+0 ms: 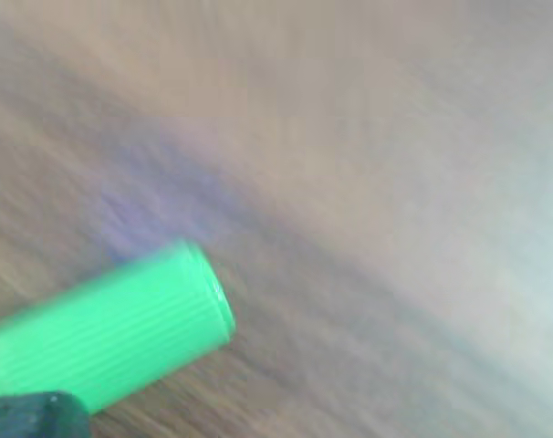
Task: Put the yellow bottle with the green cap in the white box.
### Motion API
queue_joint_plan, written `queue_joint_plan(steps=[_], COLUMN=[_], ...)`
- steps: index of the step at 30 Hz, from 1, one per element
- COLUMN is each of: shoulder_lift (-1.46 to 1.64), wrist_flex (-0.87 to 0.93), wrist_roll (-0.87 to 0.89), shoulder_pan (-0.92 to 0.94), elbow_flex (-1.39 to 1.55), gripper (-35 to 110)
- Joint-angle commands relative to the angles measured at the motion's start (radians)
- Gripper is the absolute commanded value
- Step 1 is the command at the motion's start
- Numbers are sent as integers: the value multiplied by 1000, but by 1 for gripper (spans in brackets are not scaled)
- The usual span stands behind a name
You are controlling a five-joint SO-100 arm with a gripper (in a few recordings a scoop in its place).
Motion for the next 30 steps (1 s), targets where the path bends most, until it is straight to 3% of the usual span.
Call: queue_joint_plan(steps=[1,20,30], shoulder_lift=[137,215,224], wrist_flex=[20,86,98], wrist_roll=[-12,-141,-114], shoulder_pan=[-12,-114,-100], elbow_flex=[-17,123,28], gripper=[22,24,27])
